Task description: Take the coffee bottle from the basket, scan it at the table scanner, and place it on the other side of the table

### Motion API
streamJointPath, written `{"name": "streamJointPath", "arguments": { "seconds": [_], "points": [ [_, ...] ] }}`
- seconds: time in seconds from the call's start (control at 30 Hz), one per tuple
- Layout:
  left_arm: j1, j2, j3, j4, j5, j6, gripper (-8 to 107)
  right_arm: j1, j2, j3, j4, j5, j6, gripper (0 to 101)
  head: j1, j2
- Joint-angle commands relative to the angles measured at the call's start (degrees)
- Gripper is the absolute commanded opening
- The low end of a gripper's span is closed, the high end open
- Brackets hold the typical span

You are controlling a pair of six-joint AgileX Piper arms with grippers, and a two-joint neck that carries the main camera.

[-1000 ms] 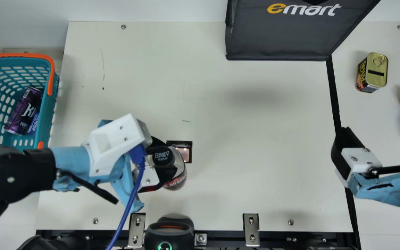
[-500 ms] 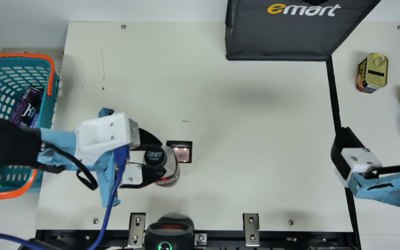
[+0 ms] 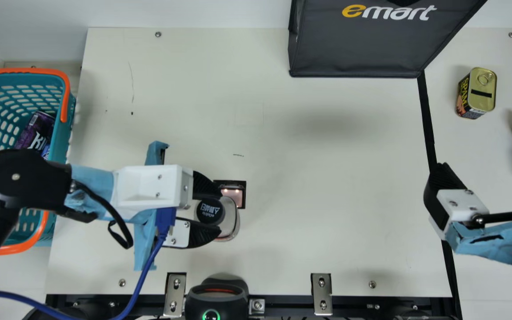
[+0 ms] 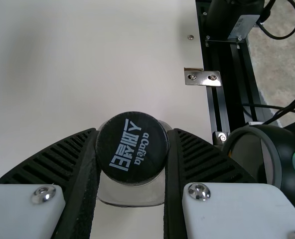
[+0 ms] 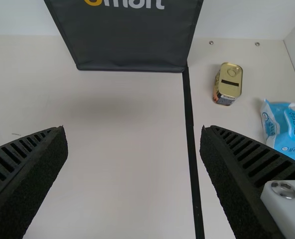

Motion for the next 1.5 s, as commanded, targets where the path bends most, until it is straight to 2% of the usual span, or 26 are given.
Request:
{"name": "streamJointPath", "arguments": {
  "seconds": [0.0,0.6,1.0,1.47],
  "points": [
    [0.20,0.21,-0.11,0.04,0.02,0.31,-8,0.00,0.00,0.00,0.00,0.00,0.00,95,-1.57,0.00],
    [6.60,5.80,-0.92,-1.50,0.02,6.03,-8,0.00,0.00,0.00,0.00,-0.06,0.00,95,-1.57,0.00],
    [5.04,9.45,1.39,-4.77,-4.58,9.51,-8,0.00,0.00,0.00,0.00,-0.06,0.00,95,-1.57,0.00],
    [3.99,10.68,2.40,-5.75,-7.48,9.65,39,0.00,0.00,0.00,0.00,-0.01,0.00,95,-1.57,0.00]
  ]
}}
